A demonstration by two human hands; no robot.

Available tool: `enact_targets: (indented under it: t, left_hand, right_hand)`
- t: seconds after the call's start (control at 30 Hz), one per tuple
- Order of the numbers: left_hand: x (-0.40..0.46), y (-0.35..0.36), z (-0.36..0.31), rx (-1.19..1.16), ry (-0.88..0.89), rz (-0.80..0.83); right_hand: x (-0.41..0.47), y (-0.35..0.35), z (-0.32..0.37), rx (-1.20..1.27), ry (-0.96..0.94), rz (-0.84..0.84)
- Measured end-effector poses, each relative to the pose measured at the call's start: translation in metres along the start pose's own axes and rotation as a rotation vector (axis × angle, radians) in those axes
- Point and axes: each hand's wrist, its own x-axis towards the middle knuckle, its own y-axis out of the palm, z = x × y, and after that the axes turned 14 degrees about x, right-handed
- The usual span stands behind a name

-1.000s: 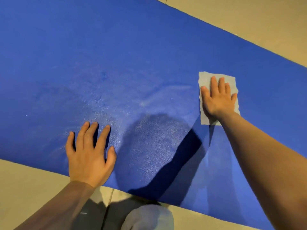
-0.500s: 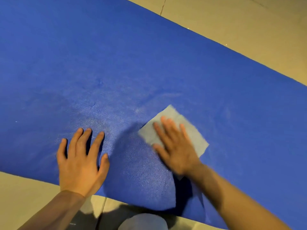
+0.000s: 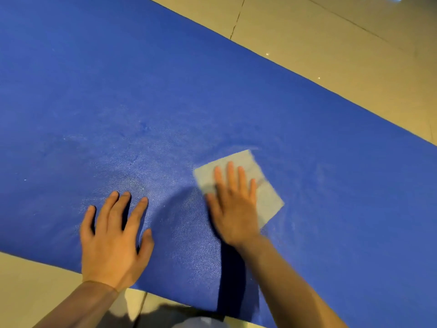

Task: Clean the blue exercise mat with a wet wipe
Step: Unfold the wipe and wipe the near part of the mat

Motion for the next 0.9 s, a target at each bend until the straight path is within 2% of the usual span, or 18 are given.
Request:
enact_targets:
  t: [0.07, 0.13, 0.23, 0.33, 0.4, 0.47, 0.53, 0.63, 0.7, 0.77, 0.9]
  left_hand:
    - [0.000, 0.001, 0.001, 0.003, 0.003, 0.000]
    - [-0.001, 0.002, 0.001, 0.004, 0.005, -0.003]
    - [-0.001, 0.002, 0.000, -0.008, 0.003, -0.007]
    - [-0.001, 0.002, 0.000, 0.003, 0.013, 0.009]
    - [-0.001, 0.001, 0.000, 0.001, 0.009, 0.013]
    - [0.000, 0.001, 0.000, 0.002, 0.006, 0.016]
    - [0.000, 0.001, 0.000, 0.004, 0.008, 0.022]
    - [0.000, 0.000, 0.001, -0.021, 0.007, 0.019]
    - [-0.002, 0.001, 0.000, -0.023, 0.007, 0.014]
    - [-0.002, 0.001, 0.001, -0.035, 0.007, 0.013]
    - [-0.002, 0.002, 0.000, -0.055, 0.005, -0.007]
  right_hand:
    - [-0.022, 0.019, 0.017, -0.041, -0.196, 0.067]
    - [-0.022, 0.017, 0.014, -0.060, -0.290, 0.125]
    - [0.017, -0.012, -0.009, -0.102, -0.291, 0.162]
    - [0.091, -0.050, -0.033, -0.191, 0.005, 0.184]
    - [0.135, -0.077, -0.038, -0.161, 0.213, 0.227]
    - [0.156, -0.090, -0.039, -0.112, 0.303, 0.234]
    - [0.148, -0.084, -0.038, -0.057, 0.325, 0.173]
    - [0.104, -0.061, -0.045, 0.023, 0.383, -0.035]
    - [0.082, -0.058, -0.061, 0.035, 0.427, -0.115]
    - [0.069, -0.071, -0.083, 0.039, 0.511, -0.121]
    - [0.030, -0.099, -0.147, 0.005, 0.795, -0.071]
